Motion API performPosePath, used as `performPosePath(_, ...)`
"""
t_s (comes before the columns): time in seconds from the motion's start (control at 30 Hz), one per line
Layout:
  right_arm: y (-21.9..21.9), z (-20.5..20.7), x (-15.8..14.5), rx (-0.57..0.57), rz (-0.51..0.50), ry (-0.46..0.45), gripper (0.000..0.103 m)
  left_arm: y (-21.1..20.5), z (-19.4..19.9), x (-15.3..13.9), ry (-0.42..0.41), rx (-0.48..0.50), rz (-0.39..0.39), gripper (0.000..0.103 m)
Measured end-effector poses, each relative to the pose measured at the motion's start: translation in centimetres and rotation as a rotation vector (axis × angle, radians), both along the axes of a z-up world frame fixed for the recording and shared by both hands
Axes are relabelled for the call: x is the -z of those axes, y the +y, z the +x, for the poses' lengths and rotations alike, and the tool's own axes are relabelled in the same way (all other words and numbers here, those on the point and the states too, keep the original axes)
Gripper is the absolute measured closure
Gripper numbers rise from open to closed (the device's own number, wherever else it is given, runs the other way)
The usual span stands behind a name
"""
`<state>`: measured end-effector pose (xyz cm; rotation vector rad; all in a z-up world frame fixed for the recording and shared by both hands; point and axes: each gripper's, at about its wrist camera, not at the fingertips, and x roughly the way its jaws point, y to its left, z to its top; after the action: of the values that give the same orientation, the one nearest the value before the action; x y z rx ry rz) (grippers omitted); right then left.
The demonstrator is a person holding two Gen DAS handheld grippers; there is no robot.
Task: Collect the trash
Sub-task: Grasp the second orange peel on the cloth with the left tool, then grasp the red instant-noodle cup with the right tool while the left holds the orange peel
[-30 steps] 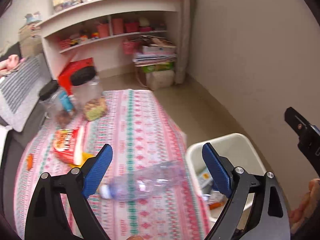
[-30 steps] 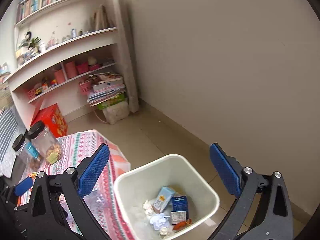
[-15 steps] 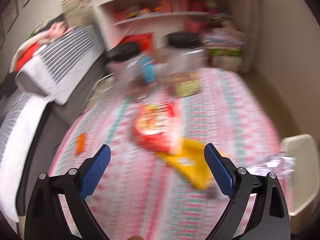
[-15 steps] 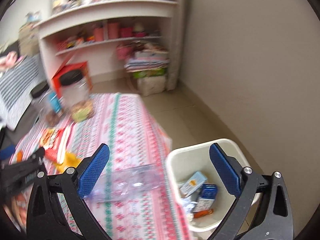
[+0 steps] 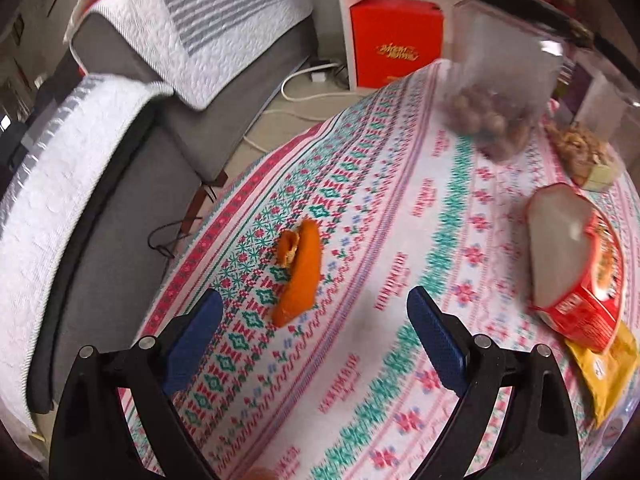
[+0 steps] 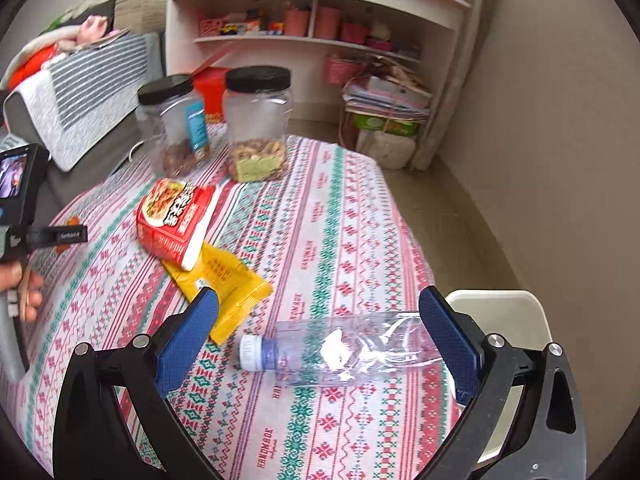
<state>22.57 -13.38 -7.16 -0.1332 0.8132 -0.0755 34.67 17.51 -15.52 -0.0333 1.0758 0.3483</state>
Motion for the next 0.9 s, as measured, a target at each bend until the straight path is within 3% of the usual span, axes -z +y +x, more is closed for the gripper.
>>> performPosePath(0.2, 2.2, 2.0, 1.9, -0.091, -0.01, 0.047, 0.007, 1.3, 1.6, 2.0, 0.009, 0.009, -0.058, 0.029)
performPosePath(0.27, 3.2, 3.2, 2.5, -0.121, 0.013, 0.083, 0.007, 1.4, 1.9, 1.7, -0.002, 0.031, -0.125, 0.054)
performPosePath(0.33, 4.4, 4.8, 2.9, -0.125, 0.066, 0.118, 0.007, 1.6, 2.2, 1.6, -0.003, 0.051, -0.13, 0.07)
performPosePath(0.43, 6.5, 8.2, 3.4, -0.1, 0.152, 0.18, 0.007, 1.6, 2.1, 1.5, -0.004, 0.078, -0.127, 0.081)
performPosePath(0.73, 10.5, 15.9, 5.9, 0.074, 0.276, 0.354, 0.007, 3.5, 2.1, 1.6, -0.02, 0.081, -0.166, 0.082)
performPosePath(0.9, 11.0, 17.8, 7.6, 0.086, 0.359, 0.402, 0.009, 5.2, 2.2, 0.8, -0.037, 0.098, -0.292, 0.085)
